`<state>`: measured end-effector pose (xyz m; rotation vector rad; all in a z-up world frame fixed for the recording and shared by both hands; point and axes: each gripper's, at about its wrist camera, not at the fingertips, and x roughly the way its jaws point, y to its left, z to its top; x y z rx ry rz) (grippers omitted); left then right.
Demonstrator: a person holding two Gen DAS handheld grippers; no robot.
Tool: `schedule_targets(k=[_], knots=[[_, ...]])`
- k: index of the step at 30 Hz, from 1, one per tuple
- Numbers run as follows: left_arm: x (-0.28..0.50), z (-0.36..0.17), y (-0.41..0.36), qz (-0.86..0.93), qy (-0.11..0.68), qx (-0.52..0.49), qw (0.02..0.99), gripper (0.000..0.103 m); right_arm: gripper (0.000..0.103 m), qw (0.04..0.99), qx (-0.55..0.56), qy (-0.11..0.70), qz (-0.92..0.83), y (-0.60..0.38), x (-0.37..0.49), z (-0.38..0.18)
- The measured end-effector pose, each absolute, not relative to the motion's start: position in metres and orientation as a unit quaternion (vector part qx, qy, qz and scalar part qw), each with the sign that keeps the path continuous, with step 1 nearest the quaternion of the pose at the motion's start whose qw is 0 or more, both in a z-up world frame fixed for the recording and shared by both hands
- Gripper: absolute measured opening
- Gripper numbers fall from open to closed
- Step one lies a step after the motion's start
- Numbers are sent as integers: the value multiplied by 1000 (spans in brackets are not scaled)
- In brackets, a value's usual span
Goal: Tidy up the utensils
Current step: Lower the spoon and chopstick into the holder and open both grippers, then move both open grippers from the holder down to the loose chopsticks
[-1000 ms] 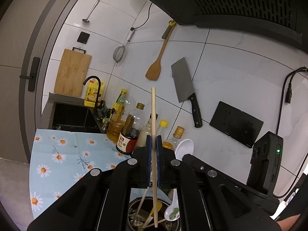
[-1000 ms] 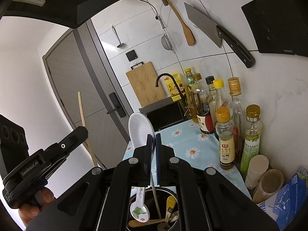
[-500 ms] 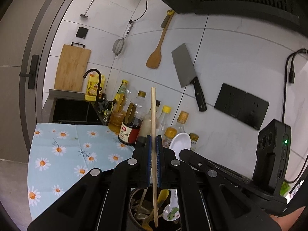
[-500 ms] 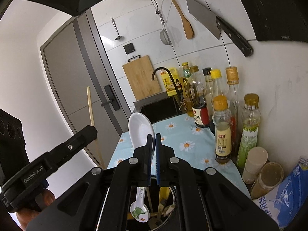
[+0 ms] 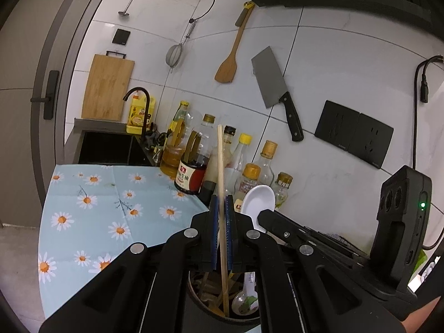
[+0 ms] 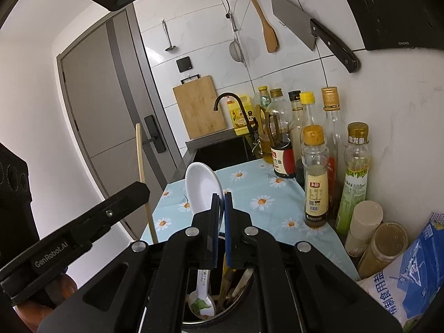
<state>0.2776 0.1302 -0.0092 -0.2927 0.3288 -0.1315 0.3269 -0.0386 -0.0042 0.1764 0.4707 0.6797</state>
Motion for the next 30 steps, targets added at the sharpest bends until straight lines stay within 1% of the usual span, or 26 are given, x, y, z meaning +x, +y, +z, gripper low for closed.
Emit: schedule_targets(k=[1, 3, 6, 7, 17, 18, 19, 20, 21, 25, 27, 29, 30], knots=[[277, -10, 130, -66, 166, -146, 973, 4, 6, 911, 86, 229, 331, -39, 326, -5], [277, -12, 130, -70, 174, -149, 971, 4, 11, 910, 88, 232, 331, -40, 325, -5], [276, -12, 128, -72, 180, -145, 970, 4, 14, 909, 93, 236, 331, -44, 324, -4], [275, -12, 127, -71, 181, -145, 970, 4, 18, 908, 94, 237, 331, -45, 323, -3], [258, -2, 128, -61, 180, -144, 971, 5, 19, 910, 105, 228, 330, -61, 312, 12], [255, 0, 127, -62, 181, -143, 971, 5, 19, 910, 105, 226, 331, -62, 310, 14], [252, 2, 127, -63, 182, -142, 971, 8, 20, 910, 105, 225, 333, -64, 307, 16], [251, 3, 126, -64, 184, -141, 971, 15, 22, 909, 106, 225, 335, -66, 305, 18], [245, 6, 125, -62, 186, -138, 971, 17, 23, 908, 108, 224, 338, -69, 301, 21], [228, 14, 121, -60, 187, -133, 971, 17, 24, 906, 112, 222, 344, -79, 290, 31], [219, 16, 121, -58, 189, -135, 971, 17, 27, 903, 113, 225, 349, -83, 285, 36], [212, 17, 121, -55, 194, -138, 970, 17, 33, 899, 114, 231, 354, -88, 279, 39], [205, 16, 121, -52, 196, -139, 969, 17, 34, 895, 117, 238, 360, -91, 275, 40]])
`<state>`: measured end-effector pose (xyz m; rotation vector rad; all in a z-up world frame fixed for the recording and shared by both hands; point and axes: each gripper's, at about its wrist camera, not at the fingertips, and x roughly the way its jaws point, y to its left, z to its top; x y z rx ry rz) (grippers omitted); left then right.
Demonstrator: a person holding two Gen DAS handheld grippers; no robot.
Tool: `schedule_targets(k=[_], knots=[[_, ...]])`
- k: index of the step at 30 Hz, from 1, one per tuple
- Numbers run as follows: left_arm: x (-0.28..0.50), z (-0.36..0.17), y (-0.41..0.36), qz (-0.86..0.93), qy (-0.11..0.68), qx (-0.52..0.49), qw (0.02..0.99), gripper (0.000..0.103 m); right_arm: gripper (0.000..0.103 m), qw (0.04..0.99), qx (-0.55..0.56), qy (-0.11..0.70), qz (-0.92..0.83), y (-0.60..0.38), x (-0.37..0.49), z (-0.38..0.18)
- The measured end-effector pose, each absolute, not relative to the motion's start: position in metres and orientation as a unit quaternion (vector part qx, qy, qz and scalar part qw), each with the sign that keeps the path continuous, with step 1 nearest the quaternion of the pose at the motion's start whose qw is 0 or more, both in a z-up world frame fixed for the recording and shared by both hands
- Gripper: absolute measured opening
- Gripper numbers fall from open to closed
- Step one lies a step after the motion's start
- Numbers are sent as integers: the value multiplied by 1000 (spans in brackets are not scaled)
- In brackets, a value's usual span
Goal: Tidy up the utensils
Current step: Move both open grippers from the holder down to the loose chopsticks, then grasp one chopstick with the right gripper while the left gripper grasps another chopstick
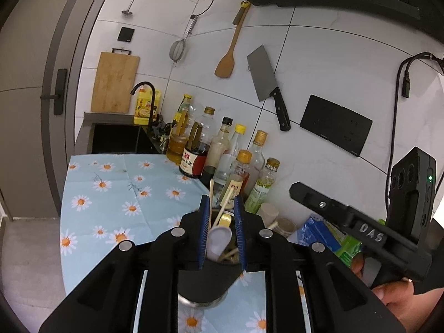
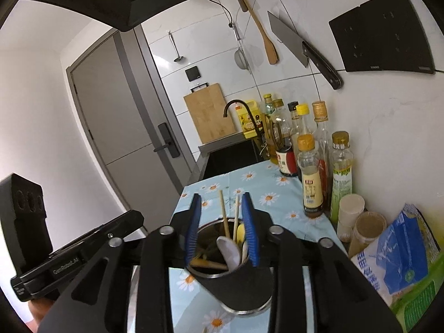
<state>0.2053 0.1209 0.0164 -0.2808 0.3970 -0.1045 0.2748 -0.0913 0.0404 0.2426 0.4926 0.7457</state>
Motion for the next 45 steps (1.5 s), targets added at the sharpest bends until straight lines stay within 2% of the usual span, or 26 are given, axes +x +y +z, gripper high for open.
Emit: schedule_targets(k=[12, 14, 16, 18, 24, 28, 39, 45], knots=[[152, -3, 122, -5, 238, -148, 960, 20, 36, 873, 64, 277, 397, -99, 228, 30], [144, -6, 119, -2, 245, -149, 958, 21, 45, 870, 62, 285, 398, -100, 225, 26], [138, -11, 117, -1, 256, -149, 955, 29, 47, 866, 62, 294, 399, -102, 222, 23], [131, -17, 113, 1, 267, -153, 951, 30, 47, 861, 60, 303, 403, -102, 220, 20], [107, -39, 108, 16, 296, -170, 940, 30, 50, 831, 43, 369, 414, -99, 215, 3], [94, -56, 107, 20, 324, -185, 928, 30, 51, 788, 34, 456, 413, -93, 221, -21], [74, -113, 102, 11, 407, -212, 889, 30, 50, 699, -2, 596, 395, -55, 218, -80], [63, -131, 98, 21, 427, -217, 877, 30, 34, 645, -20, 669, 369, -32, 222, -120]])
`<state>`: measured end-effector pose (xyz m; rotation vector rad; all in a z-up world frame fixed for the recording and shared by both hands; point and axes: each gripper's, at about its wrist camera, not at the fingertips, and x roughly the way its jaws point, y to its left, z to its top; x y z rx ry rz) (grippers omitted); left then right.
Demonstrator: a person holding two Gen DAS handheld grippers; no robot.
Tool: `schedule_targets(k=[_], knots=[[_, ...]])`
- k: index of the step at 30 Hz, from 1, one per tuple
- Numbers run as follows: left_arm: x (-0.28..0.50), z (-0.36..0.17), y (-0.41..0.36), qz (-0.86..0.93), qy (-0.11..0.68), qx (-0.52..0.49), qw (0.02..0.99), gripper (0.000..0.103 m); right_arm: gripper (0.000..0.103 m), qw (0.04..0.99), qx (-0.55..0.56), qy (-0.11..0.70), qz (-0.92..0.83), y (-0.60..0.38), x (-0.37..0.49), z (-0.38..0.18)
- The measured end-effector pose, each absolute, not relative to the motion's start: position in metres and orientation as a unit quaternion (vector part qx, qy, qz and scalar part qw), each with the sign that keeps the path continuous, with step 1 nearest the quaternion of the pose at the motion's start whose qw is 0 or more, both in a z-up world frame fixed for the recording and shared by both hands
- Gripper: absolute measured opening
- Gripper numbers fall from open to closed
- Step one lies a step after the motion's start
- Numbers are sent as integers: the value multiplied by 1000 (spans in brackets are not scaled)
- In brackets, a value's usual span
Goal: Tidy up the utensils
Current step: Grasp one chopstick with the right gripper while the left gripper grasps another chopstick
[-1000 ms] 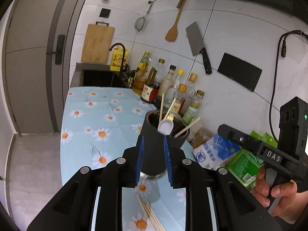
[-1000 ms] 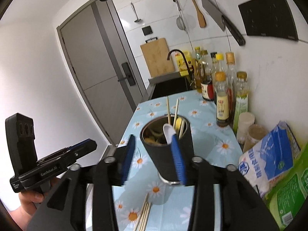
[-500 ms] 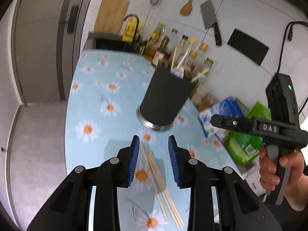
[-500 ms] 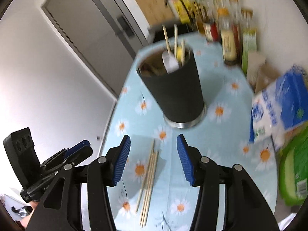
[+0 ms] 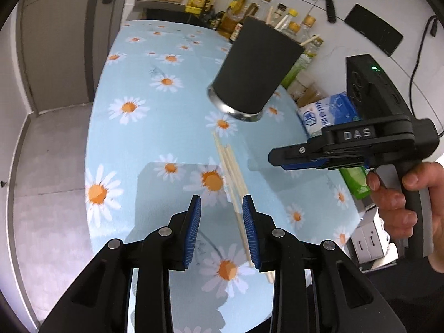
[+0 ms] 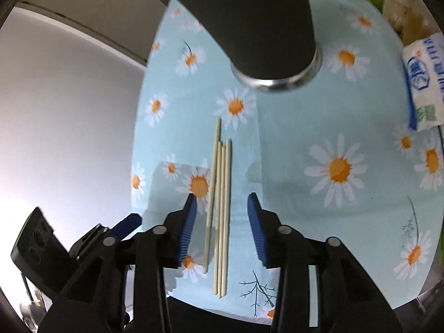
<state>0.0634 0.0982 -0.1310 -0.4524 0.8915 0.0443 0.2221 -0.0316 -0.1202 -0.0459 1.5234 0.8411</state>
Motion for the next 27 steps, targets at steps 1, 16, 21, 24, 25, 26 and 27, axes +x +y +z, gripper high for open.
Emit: schedule_targets(k=[1, 16, 21, 24, 25, 26, 27], knots=[[63, -133, 98, 24, 429, -219, 876, 30, 31, 642, -25, 672, 369, -28, 221, -123], [41, -153, 113, 51, 435, -270, 858, 30, 13, 616, -108, 705, 334, 7, 224, -156], [42, -154, 114, 47, 434, -274, 857, 30, 10, 619, -124, 705, 323, 16, 226, -160], [41, -156, 115, 45, 434, -279, 855, 30, 10, 622, -138, 702, 319, 21, 223, -160], [42, -157, 115, 44, 435, -279, 855, 30, 10, 624, -146, 700, 316, 24, 222, -160], [42, -158, 115, 43, 437, -280, 854, 30, 10, 626, -151, 699, 311, 27, 220, -160], [43, -160, 115, 41, 439, -281, 852, 30, 10, 627, -156, 700, 305, 29, 218, -160]])
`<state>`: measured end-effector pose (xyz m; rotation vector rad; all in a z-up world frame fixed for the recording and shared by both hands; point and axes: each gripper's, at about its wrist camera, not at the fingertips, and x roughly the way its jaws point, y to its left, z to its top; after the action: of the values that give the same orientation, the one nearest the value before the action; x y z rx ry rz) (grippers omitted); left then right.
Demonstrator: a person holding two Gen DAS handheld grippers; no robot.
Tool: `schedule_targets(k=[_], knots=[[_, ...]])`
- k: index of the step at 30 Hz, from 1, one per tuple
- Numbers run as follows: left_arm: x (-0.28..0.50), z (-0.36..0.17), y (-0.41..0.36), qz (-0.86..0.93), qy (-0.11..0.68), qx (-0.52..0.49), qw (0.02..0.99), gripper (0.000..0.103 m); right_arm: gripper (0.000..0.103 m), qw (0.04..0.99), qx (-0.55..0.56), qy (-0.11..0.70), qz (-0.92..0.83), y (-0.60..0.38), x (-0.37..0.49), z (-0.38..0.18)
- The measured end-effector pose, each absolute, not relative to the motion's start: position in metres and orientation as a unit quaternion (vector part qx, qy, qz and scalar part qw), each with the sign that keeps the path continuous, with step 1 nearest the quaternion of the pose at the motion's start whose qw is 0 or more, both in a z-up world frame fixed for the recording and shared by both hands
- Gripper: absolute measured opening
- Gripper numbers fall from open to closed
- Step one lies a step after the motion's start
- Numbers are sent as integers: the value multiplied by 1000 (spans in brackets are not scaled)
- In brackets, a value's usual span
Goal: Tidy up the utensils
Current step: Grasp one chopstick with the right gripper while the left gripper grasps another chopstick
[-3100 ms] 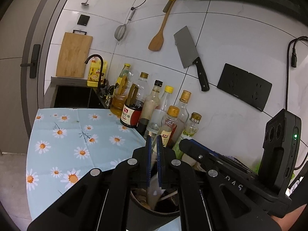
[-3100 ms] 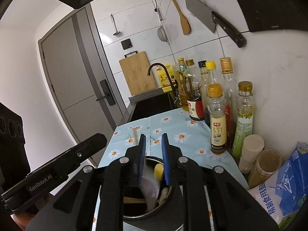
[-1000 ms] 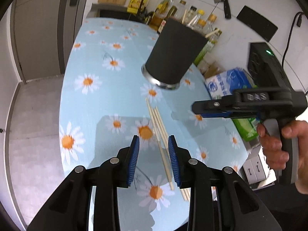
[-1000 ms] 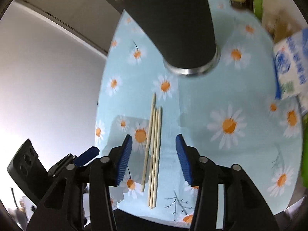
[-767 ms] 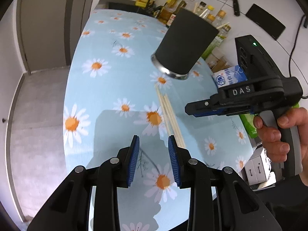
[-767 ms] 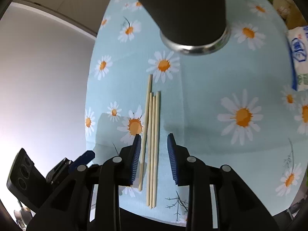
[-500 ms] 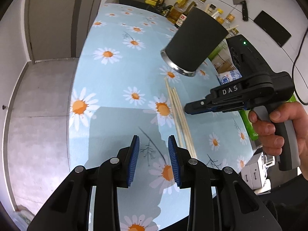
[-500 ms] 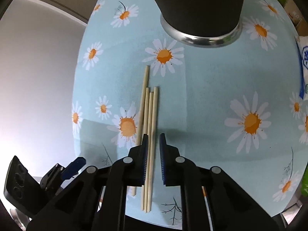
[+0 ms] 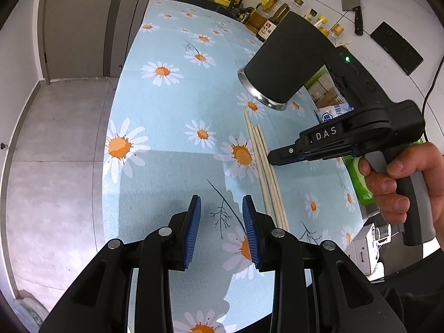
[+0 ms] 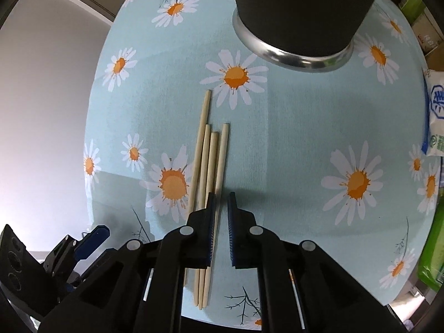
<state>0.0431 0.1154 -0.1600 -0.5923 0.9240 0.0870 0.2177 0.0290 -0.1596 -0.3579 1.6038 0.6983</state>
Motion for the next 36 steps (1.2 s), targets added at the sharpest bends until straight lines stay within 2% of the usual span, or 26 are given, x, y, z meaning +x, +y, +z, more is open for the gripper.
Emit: schedule_targets(k=[9, 14, 25, 36], knots=[[53, -161, 118, 18, 442, -284, 850, 30, 9, 636, -193, 698, 266, 64, 202, -164], [64, -159, 119, 14, 447, -276, 851, 30, 6, 650, -213, 680, 264, 69, 193, -160], [91, -158, 105, 22, 486, -239, 840, 30, 5, 638, -146, 697, 294, 37, 214, -161], [125, -158, 82, 55, 530, -207, 821, 27, 5, 633, -95, 681, 357, -20, 234, -120]])
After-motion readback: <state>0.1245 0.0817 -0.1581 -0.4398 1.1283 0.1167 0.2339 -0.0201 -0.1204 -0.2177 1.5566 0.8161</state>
